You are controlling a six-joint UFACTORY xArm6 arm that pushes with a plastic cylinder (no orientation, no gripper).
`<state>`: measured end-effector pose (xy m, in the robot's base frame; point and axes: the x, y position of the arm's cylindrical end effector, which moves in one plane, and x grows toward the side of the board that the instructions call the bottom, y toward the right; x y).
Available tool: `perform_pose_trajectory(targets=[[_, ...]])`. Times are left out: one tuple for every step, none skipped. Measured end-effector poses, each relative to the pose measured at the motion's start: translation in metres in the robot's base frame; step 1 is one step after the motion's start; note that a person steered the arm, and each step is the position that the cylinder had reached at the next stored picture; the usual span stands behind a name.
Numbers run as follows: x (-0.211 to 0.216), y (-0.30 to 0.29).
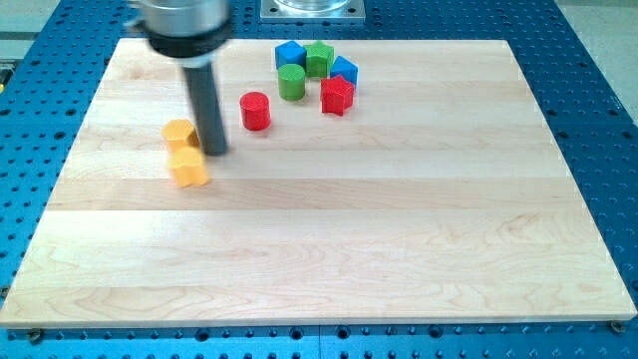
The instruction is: Push the red circle slightly to the right
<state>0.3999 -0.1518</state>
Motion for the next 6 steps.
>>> perform_pose_trajectory(targets=[[-0.043, 0.011], [-0.059, 0.109], [-0.037, 0.036], [0.008, 0.069], [-0.023, 0.141], [-0.035, 0.168]])
